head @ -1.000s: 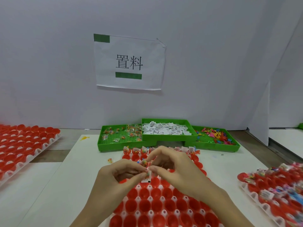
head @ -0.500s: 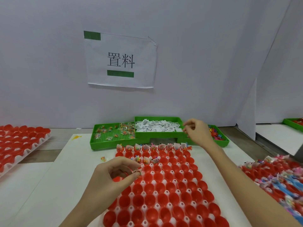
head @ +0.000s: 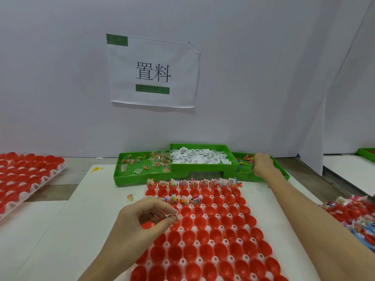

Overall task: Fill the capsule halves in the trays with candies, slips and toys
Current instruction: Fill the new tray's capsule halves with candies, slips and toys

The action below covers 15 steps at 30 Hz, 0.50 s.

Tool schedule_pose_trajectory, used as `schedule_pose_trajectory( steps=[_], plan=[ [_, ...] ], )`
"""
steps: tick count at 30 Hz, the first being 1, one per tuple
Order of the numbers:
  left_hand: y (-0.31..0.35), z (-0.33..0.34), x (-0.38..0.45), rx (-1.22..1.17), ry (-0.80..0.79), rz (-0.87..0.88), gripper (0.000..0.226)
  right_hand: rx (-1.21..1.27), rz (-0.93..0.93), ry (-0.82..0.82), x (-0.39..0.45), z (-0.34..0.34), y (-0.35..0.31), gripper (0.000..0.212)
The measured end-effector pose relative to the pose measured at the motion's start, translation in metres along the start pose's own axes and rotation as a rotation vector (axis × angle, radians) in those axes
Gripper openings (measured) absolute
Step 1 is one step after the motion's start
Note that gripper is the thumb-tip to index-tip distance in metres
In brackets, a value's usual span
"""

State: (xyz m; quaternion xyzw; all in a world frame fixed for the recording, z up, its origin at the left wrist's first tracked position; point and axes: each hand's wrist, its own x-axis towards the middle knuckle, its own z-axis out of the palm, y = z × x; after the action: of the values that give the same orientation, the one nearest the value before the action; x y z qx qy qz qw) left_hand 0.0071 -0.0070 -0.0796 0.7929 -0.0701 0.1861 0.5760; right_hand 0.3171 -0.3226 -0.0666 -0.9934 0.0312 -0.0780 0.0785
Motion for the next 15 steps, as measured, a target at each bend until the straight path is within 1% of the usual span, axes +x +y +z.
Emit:
schedule_pose_trajectory(
  steps=[1, 3, 5, 9, 11, 13, 14, 15],
  plan=[
    [0.001, 0.000, 0.000, 0.002, 0.000, 0.002, 0.014, 0.037, 0.000, 0.019, 0.001, 0.001, 0.002, 0.004],
    [0.002, -0.001, -0.001, 0.006, 0.004, 0.004, 0.018, 0.096, -0.008, 0.060, 0.000, 0.002, 0.006, 0.013],
    [0.003, -0.001, -0.001, 0.002, -0.001, -0.002, 0.021, 0.192, -0.027, 0.117, -0.005, -0.001, 0.007, 0.016],
    [0.006, 0.001, -0.002, -0.025, 0.005, -0.007, 0.022, 0.585, -0.055, 0.206, -0.031, -0.019, 0.001, 0.017],
    [0.007, 0.003, -0.002, -0.048, 0.011, -0.015, 0.023, 0.875, -0.052, 0.152, -0.057, -0.031, -0.008, 0.018],
    [0.008, 0.004, -0.004, -0.075, 0.008, -0.025, 0.026, 1.232, -0.076, 0.006, -0.094, -0.045, -0.021, 0.017],
    [0.009, 0.005, -0.004, -0.093, 0.007, -0.030, 0.027, 1.359, -0.117, -0.062, -0.114, -0.051, -0.027, 0.017],
    [0.009, 0.006, -0.005, -0.107, 0.007, -0.033, 0.027, 1.421, -0.172, -0.114, -0.133, -0.055, -0.033, 0.017]
  ],
)
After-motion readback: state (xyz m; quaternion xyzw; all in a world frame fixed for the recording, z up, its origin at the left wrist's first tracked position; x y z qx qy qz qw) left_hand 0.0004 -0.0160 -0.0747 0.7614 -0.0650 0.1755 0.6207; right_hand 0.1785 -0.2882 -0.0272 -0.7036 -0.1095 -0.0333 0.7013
